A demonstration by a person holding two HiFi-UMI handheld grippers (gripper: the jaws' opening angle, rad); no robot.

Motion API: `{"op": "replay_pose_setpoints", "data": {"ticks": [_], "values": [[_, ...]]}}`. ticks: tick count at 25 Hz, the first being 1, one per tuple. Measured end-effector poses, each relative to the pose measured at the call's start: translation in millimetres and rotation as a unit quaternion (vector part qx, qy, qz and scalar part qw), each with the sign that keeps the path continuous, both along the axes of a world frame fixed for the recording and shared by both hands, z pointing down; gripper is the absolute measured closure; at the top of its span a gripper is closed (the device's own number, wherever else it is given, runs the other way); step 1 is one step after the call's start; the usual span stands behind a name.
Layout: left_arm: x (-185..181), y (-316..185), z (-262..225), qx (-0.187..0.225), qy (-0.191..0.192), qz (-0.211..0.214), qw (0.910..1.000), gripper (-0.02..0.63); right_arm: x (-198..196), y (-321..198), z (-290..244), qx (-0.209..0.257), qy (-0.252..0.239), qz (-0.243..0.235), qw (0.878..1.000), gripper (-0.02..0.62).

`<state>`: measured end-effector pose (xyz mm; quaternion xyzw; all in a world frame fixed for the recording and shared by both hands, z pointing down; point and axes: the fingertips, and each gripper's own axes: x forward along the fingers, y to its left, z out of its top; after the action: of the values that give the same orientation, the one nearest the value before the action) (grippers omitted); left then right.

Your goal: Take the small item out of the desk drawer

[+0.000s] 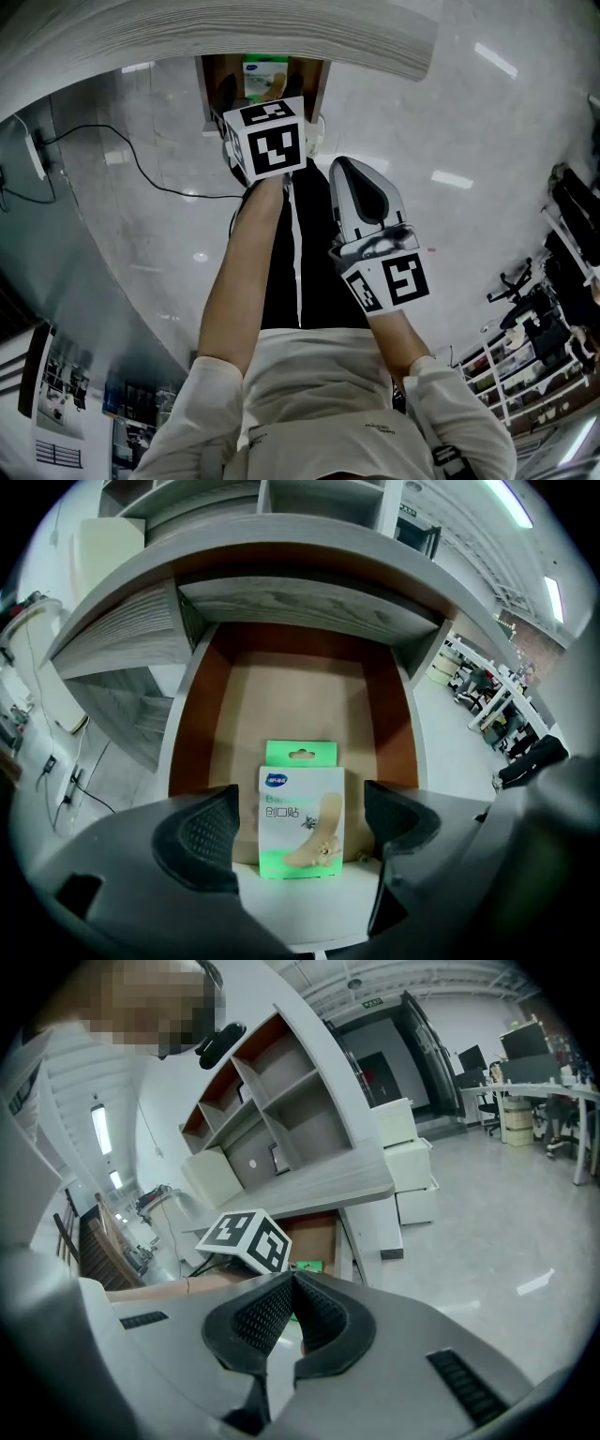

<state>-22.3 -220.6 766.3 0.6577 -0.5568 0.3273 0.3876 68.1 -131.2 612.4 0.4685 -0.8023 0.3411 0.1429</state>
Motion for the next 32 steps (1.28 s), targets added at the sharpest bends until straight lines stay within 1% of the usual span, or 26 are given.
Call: {"op": "replay_pose_setpoints", "data": {"ticks": [5,19,22,24,32], "values": [[2,-5,6,-0.015,-0.012,0.000,0.9998,0.199,4,-8,-1,0.003,-0.001,0.002,1.000,0.565],[-2,-9,21,-0.035,-0.037,-0.004,0.9987,0.201,9,-12,4,-0.007,-0.006,0.000,1.000,0.565],[-2,-8,24,-0.038,-0.033,0.001,0.9987,0.204,8,-13,7,-0.009,-0.006,0.000,1.000,0.565],[-1,-7,23,-0.039,-0.030,0.003,0.9988,0.247,8,-15,4,-0.005,-0.007,0.003,1.000,0.565],[-3,-4,17,-0.038,-0.030,0.005,0.9988,0.250,10,-16,-6,0.007,-0.006,0.009,1.000,0.565]]}}
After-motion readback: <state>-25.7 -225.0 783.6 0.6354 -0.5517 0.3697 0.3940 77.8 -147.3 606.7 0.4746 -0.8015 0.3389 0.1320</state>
